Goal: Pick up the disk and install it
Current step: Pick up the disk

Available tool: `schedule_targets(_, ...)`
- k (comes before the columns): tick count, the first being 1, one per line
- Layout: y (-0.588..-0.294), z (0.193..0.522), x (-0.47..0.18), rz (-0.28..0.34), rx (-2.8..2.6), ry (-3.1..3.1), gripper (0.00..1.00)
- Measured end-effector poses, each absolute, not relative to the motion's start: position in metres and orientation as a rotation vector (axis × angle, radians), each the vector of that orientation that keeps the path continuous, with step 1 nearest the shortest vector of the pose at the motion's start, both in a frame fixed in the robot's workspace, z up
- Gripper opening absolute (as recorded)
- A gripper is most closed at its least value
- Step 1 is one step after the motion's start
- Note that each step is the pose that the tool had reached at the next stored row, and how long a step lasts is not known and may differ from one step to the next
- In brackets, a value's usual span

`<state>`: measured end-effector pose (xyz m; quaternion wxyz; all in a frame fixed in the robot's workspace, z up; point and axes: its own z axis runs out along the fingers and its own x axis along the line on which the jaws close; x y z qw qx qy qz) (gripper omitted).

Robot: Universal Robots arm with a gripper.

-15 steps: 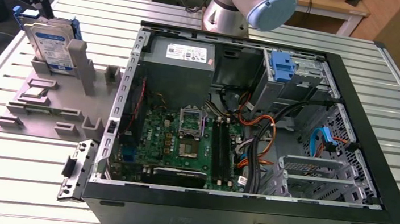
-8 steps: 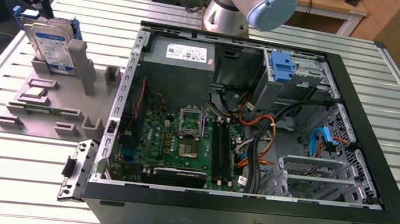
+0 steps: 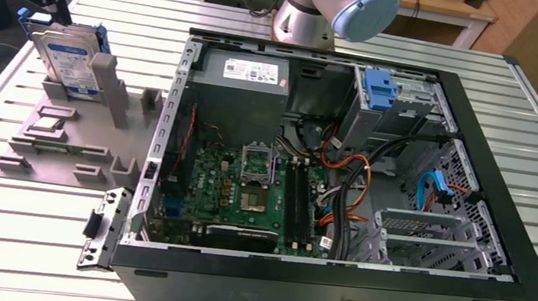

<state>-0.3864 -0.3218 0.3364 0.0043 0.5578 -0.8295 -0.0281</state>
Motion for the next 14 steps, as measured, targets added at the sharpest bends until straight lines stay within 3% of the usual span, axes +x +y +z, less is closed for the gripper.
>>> schedule_targets(14,-0.3218,0.3358,-0.3864,-0.086,1.974,-2.425,0.11)
